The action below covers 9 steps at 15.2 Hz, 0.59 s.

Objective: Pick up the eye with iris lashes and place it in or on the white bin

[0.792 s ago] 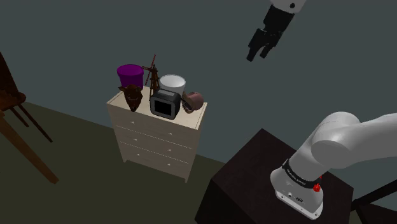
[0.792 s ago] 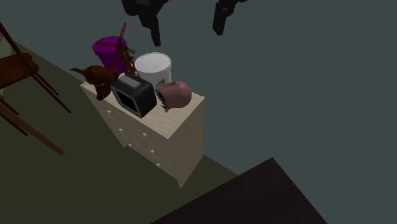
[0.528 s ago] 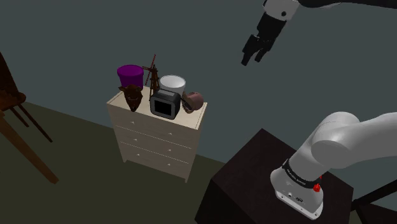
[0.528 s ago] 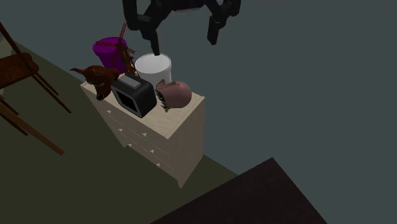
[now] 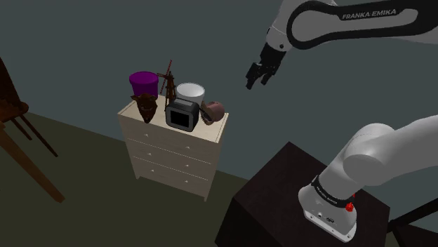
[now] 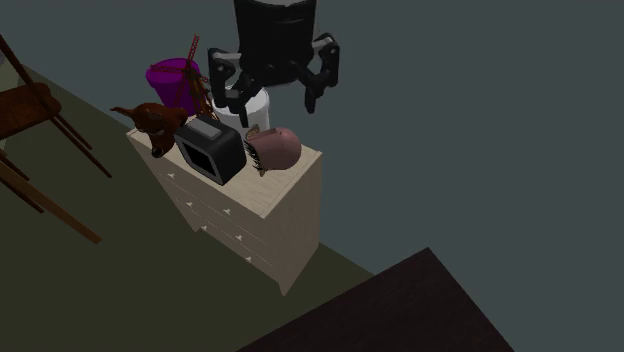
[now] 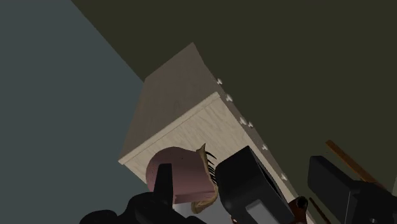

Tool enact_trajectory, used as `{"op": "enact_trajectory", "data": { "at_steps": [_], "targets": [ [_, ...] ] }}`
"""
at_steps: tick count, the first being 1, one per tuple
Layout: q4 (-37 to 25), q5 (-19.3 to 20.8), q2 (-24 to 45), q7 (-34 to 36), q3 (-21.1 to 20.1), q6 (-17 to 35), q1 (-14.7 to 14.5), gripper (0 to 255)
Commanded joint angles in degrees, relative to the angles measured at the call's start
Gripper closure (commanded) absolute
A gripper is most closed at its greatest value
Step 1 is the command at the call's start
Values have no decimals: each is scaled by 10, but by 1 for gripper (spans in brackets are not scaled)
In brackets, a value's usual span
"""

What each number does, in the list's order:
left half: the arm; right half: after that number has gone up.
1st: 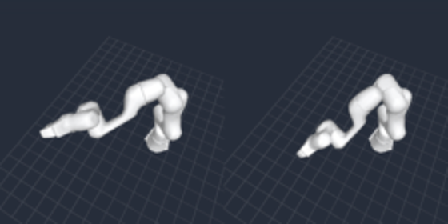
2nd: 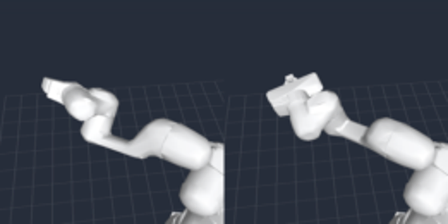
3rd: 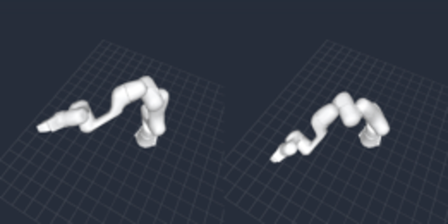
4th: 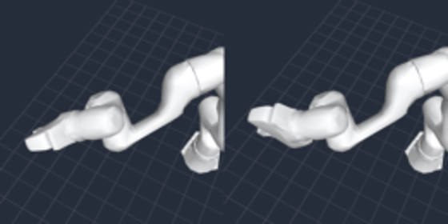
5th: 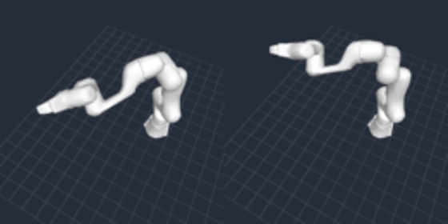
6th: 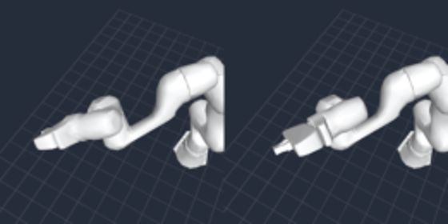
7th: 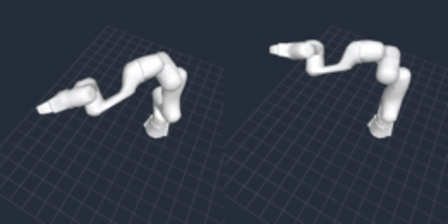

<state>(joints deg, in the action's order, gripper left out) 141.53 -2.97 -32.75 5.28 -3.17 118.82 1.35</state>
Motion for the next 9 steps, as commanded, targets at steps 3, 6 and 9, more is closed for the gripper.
{"op": "enact_trajectory", "data": {
  "at_steps": [3, 6, 9],
  "targets": [
    [23, 0, 59, 3, -3, 93, 2, 0],
    [28, 1, 116, 6, -6, 161, 4, 0],
    [24, 3, 179, 11, -9, 227, 7, 0]
  ]
}}
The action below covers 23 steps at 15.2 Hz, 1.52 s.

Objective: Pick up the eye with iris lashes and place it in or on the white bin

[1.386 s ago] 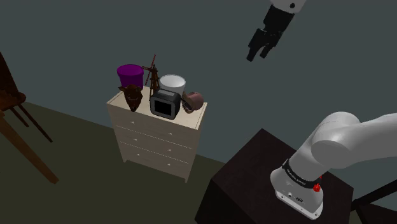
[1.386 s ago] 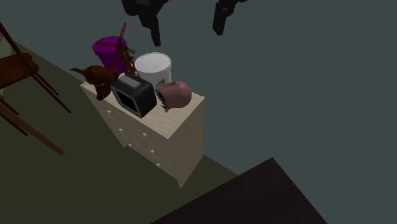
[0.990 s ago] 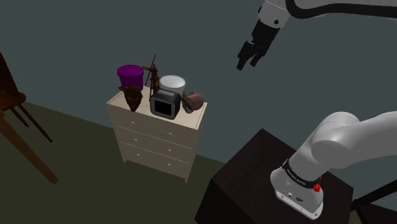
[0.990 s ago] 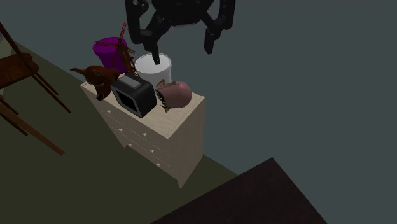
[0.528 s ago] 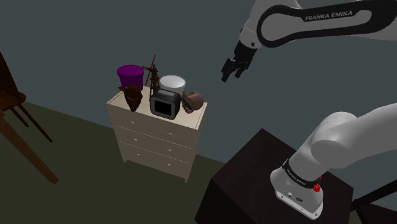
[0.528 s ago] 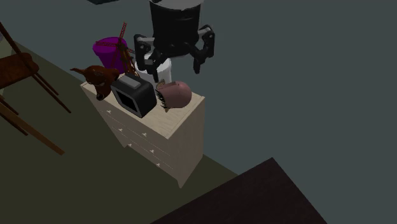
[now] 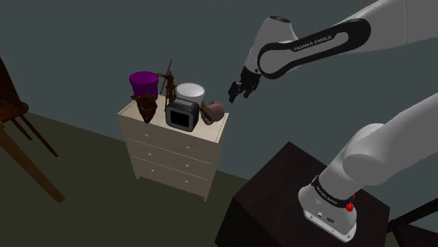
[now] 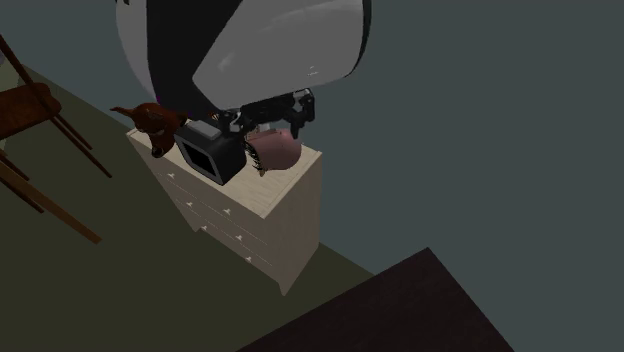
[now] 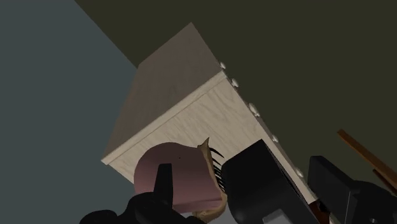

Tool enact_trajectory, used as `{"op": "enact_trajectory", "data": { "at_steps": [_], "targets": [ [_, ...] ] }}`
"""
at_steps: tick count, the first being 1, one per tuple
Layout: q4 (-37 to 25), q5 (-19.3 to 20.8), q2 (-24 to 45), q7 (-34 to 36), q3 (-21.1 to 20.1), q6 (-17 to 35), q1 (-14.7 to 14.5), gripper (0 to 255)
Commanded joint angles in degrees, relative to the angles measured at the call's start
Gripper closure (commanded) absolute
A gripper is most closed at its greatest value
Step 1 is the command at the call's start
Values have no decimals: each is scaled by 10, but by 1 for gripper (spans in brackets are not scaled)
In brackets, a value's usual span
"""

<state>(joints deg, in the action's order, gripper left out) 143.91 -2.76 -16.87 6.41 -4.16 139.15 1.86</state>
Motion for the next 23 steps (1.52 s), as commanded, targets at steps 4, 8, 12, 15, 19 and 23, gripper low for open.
{"op": "enact_trajectory", "data": {
  "at_steps": [4, 8, 12, 15, 19, 23],
  "targets": [
    [-19, 8, 110, 8, -2, 103, 5, 0],
    [-53, 22, 204, 20, -3, 173, 7, 0],
    [-100, 38, 298, 35, 3, 229, 5, 0],
    [-125, 45, 344, 41, 7, 252, 2, 0],
    [-139, 50, 378, 44, 11, 273, -1, 0],
    [-148, 52, 400, 46, 13, 286, -4, 0]
  ]
}}
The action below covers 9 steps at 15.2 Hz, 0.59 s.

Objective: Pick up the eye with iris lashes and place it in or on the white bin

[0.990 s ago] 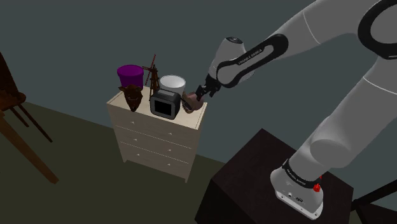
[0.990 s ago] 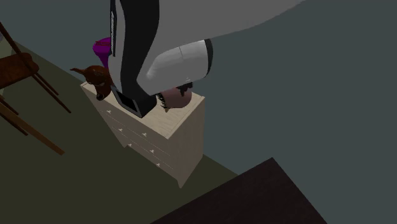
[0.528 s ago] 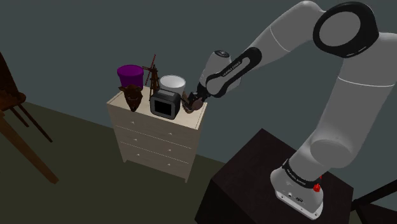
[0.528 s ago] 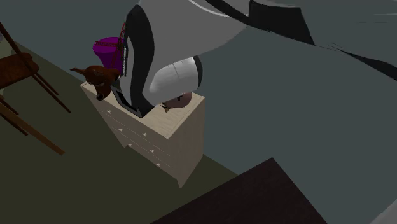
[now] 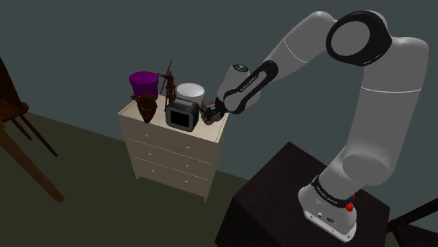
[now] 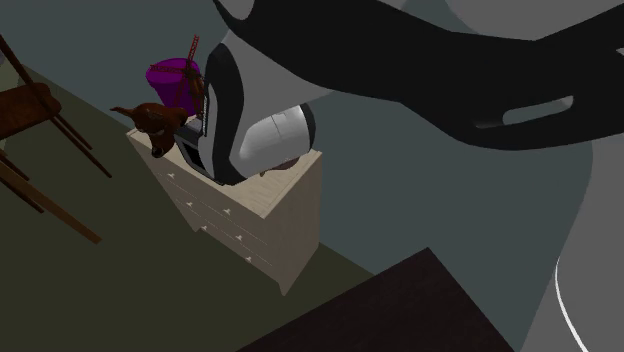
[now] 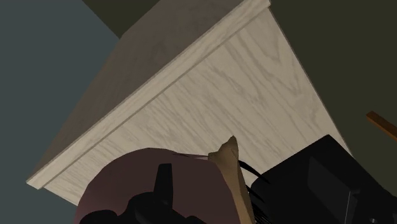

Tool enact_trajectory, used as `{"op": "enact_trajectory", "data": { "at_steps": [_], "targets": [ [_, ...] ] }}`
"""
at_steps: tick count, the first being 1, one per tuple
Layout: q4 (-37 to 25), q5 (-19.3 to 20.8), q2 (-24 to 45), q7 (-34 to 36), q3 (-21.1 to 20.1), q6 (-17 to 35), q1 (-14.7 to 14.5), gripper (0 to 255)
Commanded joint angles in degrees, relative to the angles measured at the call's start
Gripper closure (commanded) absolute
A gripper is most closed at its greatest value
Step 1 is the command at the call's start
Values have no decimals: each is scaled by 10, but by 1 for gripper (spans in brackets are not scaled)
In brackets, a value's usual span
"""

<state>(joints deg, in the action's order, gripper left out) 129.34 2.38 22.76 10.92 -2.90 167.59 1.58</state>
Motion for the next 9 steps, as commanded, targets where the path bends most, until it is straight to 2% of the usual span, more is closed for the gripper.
{"op": "enact_trajectory", "data": {
  "at_steps": [1, 6, 7, 9],
  "targets": [
    [-3, 0, 4, 1, 1, 1, -1, 0],
    [-3, 0, 3, 1, 1, 1, -1, 0],
    [-3, 0, 3, 1, 1, 1, -1, 255],
    [-3, 0, 3, 1, 1, 1, -1, 255]
  ]
}}
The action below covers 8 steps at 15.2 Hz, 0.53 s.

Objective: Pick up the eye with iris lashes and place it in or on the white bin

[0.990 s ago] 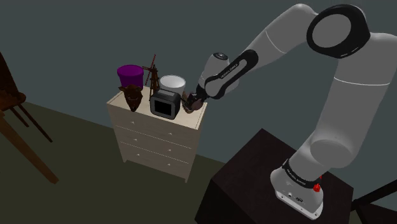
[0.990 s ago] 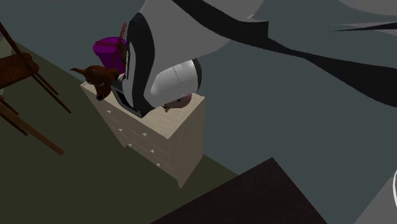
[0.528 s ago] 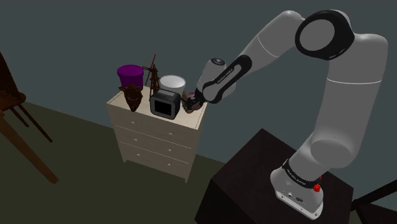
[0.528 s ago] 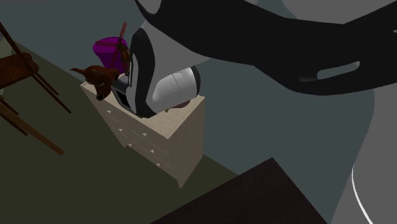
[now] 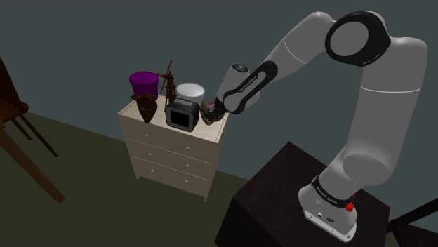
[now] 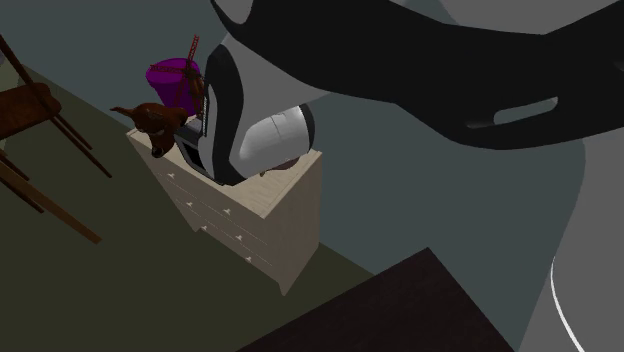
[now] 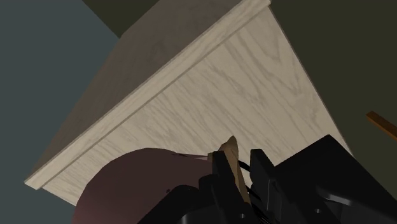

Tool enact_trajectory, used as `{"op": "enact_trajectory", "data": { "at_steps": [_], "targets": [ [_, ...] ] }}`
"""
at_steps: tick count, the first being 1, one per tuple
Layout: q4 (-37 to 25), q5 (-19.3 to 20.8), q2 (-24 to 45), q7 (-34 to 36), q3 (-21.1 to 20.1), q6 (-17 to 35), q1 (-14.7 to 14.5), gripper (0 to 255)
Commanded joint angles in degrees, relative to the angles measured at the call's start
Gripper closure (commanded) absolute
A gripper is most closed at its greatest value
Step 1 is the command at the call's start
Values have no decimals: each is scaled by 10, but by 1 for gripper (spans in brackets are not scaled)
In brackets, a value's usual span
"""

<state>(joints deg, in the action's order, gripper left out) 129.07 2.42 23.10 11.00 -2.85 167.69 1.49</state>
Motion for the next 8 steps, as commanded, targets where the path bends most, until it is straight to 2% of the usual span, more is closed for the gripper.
{"op": "enact_trajectory", "data": {
  "at_steps": [1, 8],
  "targets": [
    [0, 0, 0, 0, 0, 0, 0, 255],
    [1, -1, -7, -1, -1, -6, 1, 255]
  ]
}}
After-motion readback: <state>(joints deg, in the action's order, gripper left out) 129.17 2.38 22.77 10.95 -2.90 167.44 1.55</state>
